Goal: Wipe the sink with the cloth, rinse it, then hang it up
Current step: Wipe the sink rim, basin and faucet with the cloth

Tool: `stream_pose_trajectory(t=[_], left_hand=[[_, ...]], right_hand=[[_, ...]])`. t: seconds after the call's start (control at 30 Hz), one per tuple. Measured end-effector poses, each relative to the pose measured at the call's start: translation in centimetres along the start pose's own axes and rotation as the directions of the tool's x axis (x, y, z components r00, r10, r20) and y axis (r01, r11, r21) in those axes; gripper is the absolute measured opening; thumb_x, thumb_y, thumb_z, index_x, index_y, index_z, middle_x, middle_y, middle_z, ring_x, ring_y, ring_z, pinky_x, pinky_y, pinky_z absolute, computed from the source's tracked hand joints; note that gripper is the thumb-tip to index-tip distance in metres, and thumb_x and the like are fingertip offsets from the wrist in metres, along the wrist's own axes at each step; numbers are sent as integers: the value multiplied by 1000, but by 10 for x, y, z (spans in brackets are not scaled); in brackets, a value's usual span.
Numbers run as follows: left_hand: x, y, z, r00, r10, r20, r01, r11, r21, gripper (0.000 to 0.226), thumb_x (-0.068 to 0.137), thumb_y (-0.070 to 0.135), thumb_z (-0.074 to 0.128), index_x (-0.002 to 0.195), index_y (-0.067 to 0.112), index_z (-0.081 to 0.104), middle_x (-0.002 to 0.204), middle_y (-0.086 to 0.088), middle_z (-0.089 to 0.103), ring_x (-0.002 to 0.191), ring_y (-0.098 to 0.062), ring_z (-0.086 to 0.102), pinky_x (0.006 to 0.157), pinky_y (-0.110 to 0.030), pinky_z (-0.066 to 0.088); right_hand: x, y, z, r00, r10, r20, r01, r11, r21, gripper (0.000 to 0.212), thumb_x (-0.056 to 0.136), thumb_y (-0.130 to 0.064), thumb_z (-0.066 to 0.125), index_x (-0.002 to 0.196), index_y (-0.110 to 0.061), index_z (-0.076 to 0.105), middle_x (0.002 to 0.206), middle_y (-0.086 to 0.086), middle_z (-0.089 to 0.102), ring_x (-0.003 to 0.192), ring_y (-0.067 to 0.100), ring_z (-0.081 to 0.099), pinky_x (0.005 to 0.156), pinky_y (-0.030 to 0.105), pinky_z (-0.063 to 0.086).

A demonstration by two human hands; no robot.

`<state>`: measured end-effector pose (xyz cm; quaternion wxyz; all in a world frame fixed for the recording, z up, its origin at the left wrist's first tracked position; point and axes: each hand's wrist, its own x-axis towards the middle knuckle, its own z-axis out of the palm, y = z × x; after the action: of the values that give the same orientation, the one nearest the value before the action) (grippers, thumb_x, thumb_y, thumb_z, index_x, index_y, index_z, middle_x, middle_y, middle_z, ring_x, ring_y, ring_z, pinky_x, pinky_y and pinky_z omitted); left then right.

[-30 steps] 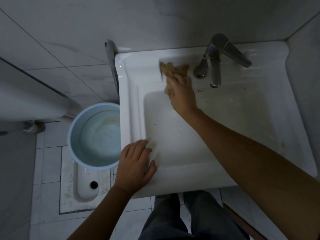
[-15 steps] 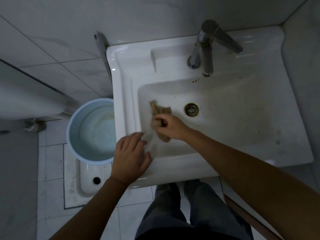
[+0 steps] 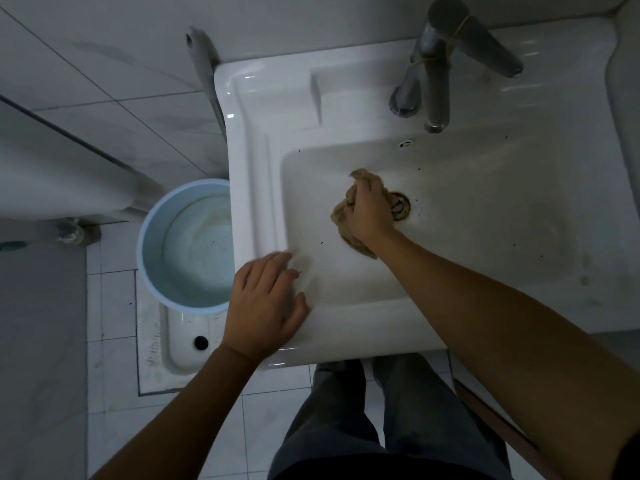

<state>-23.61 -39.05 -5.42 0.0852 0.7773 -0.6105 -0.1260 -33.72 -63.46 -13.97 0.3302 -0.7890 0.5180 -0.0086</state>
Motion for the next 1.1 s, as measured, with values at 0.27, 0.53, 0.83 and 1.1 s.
stream_pose_trajectory(t=[0.27, 0.53, 0.83, 1.1], left_hand=[[0, 3, -5, 1000, -2, 29, 2, 1000, -6, 39, 91, 41, 51, 109, 11, 68, 133, -13, 64, 124, -29, 55, 107, -42, 33], [0, 8, -10, 999, 31, 6, -31, 999, 25, 44, 89, 42, 47, 105, 6, 68, 128, -18, 65, 117, -36, 60, 99, -46, 37], [-4, 20, -12, 1000, -16, 10, 15, 997, 78, 51, 88, 45, 43, 106, 5, 69, 128, -20, 64, 114, -40, 60, 99, -50, 38], [-2, 146, 16, 994, 27, 102, -22, 998, -54, 53, 94, 51, 40, 125, 14, 61, 138, -12, 59, 124, -31, 55, 104, -49, 40]], right_hand=[[-45, -7, -44, 995, -66, 77, 39, 950, 309, 24, 92, -8, 59, 113, -18, 66, 103, -1, 64, 95, 15, 62, 85, 25, 52], [-127, 67, -154, 995, -13, -94, 33, 978, 205, 25, 90, -11, 61, 114, -17, 68, 107, -1, 70, 88, 11, 62, 82, 13, 47], [-186, 174, -247, 961, 0, -275, -29, 994, -102, 27, 93, -6, 54, 118, -9, 63, 114, 14, 61, 103, 26, 59, 92, 31, 45], [-175, 212, -238, 996, 38, -75, -66, 909, -413, 66, 87, -54, 60, 140, -18, 44, 135, 16, 38, 117, 34, 45, 94, 42, 45]])
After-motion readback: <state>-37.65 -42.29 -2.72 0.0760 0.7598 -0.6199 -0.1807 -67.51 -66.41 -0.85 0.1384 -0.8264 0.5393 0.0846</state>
